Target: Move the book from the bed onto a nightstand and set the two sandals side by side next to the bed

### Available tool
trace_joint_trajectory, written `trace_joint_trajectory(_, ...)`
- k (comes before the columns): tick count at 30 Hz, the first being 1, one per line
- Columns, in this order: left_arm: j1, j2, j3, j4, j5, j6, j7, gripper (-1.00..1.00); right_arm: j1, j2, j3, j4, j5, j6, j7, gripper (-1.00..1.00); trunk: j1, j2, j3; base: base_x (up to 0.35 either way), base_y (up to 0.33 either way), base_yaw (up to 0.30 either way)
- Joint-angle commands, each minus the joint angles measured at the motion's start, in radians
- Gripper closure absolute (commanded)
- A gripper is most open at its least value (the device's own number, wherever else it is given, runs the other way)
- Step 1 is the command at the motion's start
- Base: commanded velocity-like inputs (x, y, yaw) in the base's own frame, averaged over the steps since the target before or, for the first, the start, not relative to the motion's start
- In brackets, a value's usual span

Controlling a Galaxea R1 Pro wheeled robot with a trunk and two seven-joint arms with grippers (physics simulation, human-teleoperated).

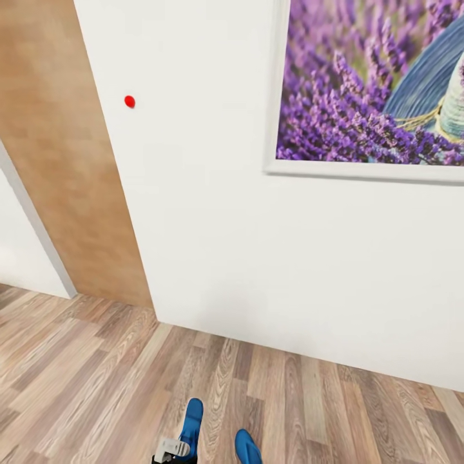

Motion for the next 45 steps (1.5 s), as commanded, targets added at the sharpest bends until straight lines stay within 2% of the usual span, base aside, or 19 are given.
trace_joint_trajectory(1, -0.001, 0.001, -0.008, 0.001, 0.009, -0.005, 0.000, 1.00, 0.000, 0.000, -0.002, -0.001, -0.009, 0.010, 0.004, -1.00, 0.000, 0.000, -0.001, 0.281, 0.047, 0.000)
trace_joint_trajectory(10, -0.001, 0.001, -0.008, 0.001, 0.008, -0.005, -0.001, 1.00, 0.000, 0.000, -0.002, -0.001, -0.010, 0.010, 0.004, -1.00, 0.000, 0.000, -0.001, 0.064, 0.007, -0.010)
trace_joint_trajectory(20, -0.001, 0.002, -0.008, 0.001, 0.008, -0.005, -0.002, 1.00, 0.000, 0.000, -0.002, -0.001, -0.010, 0.010, 0.004, -1.00, 0.000, 0.000, -0.001, 0.004, 0.003, -0.193)
trace_joint_trajectory(31, -0.001, 0.003, -0.008, 0.000, 0.010, -0.005, -0.003, 1.00, 0.000, 0.001, -0.002, -0.001, -0.009, 0.010, 0.004, -1.00, 0.000, 0.000, -0.001, 0.131, 0.106, -0.014)
trace_joint_trajectory(45, -0.001, 0.003, -0.008, 0.000, 0.010, -0.005, -0.003, 1.00, 0.000, 0.002, -0.002, -0.001, -0.009, 0.010, 0.003, -1.00, 0.000, 0.000, -0.004, 0.002, 0.002, 0.231)
